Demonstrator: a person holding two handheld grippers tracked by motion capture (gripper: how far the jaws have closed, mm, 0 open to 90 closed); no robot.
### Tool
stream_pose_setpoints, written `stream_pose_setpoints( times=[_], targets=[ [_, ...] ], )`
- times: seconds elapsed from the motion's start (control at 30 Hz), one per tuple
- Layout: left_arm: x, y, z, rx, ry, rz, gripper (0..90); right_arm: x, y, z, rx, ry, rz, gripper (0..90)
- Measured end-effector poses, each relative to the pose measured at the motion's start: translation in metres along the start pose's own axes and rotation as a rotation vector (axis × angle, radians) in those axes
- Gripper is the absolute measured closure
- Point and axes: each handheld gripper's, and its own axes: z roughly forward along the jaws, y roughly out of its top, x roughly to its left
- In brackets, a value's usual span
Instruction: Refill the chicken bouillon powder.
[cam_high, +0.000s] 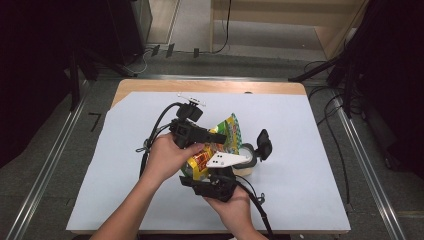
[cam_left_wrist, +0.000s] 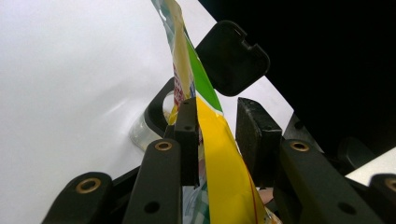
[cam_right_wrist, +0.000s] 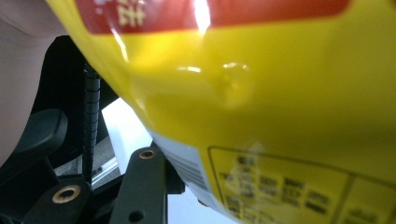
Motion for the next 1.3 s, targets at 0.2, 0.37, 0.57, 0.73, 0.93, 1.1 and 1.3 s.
stream_pose_setpoints(
  times=[0.2,0.37,0.57,0.73,0.93,1.1,1.3],
  targets=[
    [0.0028,-0.0005,-0.0002,0.002,-0.008,-0.010,70.6,-0.0005,0.0012,-0.0001,0.013,0.003,0.004,65.7],
    [0.0029,-0.0005,-0.0003,0.002,-0.011,-0.009,70.4,-0.0006,0.0015,-0.0002,0.017,0.002,0.001,65.7],
    [0.0017,-0.0008,-0.0001,0.002,-0.001,-0.005,71.5,-0.0007,0.0012,-0.0003,0.016,0.004,0.001,65.7],
    [0.0019,-0.0007,-0.0001,0.003,-0.001,-0.006,71.8,-0.0008,0.0011,-0.0002,0.017,0.003,-0.001,65.7],
    [0.0029,-0.0003,0.0000,0.012,-0.008,-0.009,72.5,-0.0006,0.0015,-0.0004,0.019,0.005,0.005,65.8],
    [0.0030,0.0001,0.0003,0.021,-0.009,-0.006,73.5,-0.0002,0.0014,-0.0005,0.021,0.004,0.002,65.8],
    [0.0029,-0.0001,0.0013,0.035,-0.016,0.006,73.4,-0.0009,0.0010,-0.0002,0.027,-0.002,0.000,66.1]
  ],
)
